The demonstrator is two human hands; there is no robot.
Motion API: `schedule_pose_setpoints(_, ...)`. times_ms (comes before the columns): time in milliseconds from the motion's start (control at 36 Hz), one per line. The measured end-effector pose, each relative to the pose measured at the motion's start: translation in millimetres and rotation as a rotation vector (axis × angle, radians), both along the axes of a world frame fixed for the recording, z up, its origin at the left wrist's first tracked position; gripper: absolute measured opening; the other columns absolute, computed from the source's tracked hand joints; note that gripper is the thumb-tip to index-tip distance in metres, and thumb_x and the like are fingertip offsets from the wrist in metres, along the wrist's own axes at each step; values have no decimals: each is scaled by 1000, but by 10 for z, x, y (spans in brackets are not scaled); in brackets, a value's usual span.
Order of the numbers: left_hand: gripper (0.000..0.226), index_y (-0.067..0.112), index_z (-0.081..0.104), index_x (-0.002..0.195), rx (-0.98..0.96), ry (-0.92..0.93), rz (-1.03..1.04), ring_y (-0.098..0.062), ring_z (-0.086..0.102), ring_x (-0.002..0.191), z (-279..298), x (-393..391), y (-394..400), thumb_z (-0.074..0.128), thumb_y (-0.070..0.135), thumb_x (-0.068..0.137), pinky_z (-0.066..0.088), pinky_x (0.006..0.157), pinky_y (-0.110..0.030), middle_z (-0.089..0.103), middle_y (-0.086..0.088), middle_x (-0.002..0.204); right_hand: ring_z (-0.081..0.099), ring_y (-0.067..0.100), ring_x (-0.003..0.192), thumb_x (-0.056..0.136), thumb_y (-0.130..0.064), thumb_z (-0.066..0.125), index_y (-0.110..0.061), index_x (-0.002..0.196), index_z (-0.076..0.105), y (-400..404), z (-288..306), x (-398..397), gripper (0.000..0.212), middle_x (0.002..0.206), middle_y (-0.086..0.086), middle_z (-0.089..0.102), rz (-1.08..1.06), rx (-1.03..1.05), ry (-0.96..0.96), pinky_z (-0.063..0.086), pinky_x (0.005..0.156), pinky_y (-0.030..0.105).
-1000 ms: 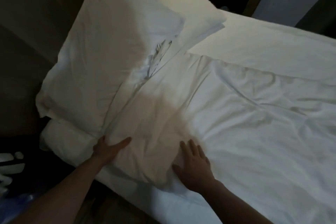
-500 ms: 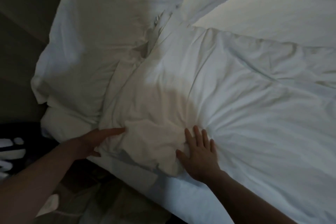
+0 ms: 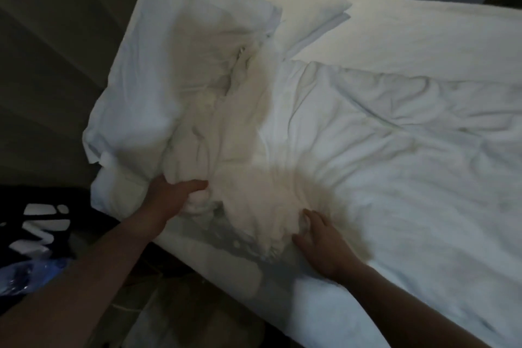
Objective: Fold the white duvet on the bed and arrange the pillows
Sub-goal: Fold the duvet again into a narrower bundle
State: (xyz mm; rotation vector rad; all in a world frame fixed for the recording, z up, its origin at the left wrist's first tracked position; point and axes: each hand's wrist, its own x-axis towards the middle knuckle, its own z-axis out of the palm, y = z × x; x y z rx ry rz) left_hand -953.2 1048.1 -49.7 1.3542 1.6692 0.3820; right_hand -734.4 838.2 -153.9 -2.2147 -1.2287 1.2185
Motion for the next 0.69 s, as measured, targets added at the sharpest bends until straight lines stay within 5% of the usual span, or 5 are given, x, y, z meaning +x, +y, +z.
schedule_pose_setpoints(111, 78, 20, 52, 133, 182, 31, -337, -10, 53, 110, 436, 499, -231, 90, 8, 66, 39, 94, -22, 55, 8, 123, 46, 24, 133, 95, -40, 57, -22, 151, 32, -112, 213, 293, 64, 153, 6, 35, -227, 43, 134, 38, 111, 38)
schedule_pose_setpoints(306, 73, 50, 47, 130, 337, 12, -705, -12, 63, 111, 911, 1564, -967, 80, 27, 69, 50, 92, -26, 65, 12, 119, 62, 21, 107, 94, -35, 58, -26, 140, 46, -651, 492, 1182, 48, 137, 0, 52, -506, 132, 160, 51, 95, 39)
schedule_pose_setpoints(389, 74, 42, 48, 136, 486, 87, -928, -16, 60, 114, 958, 2021, -1467, 74, 21, 70, 49, 95, -28, 65, 7, 125, 65, 25, 101, 96, -34, 57, -30, 132, 50, -982, 530, 1630, 37, 130, 4, 59, -675, 167, 233, 53, 93, 50)
schedule_pose_setpoints(528, 75, 29, 55, 134, 704, 57, -1298, -16, 58, 112, 815, 2621, -2338, 78, 23, 63, 42, 95, -21, 64, 3, 127, 64, 27, 84, 101, -13, 50, -12, 131, 55, -1566, 699, 2286, 31, 118, 15, 64, -988, 192, 513, 50, 71, 35)
schedule_pose_setpoints(694, 62, 31, 52, 129, 407, 372, -1555, -29, 58, 111, 153, 3018, -3154, 76, 39, 73, 45, 95, -38, 61, -3, 119, 65, 29, 93, 101, -28, 47, -13, 122, 61, -2161, 754, 2759, 29, 105, 8, 69, -1091, 140, 596, 54, 80, 40)
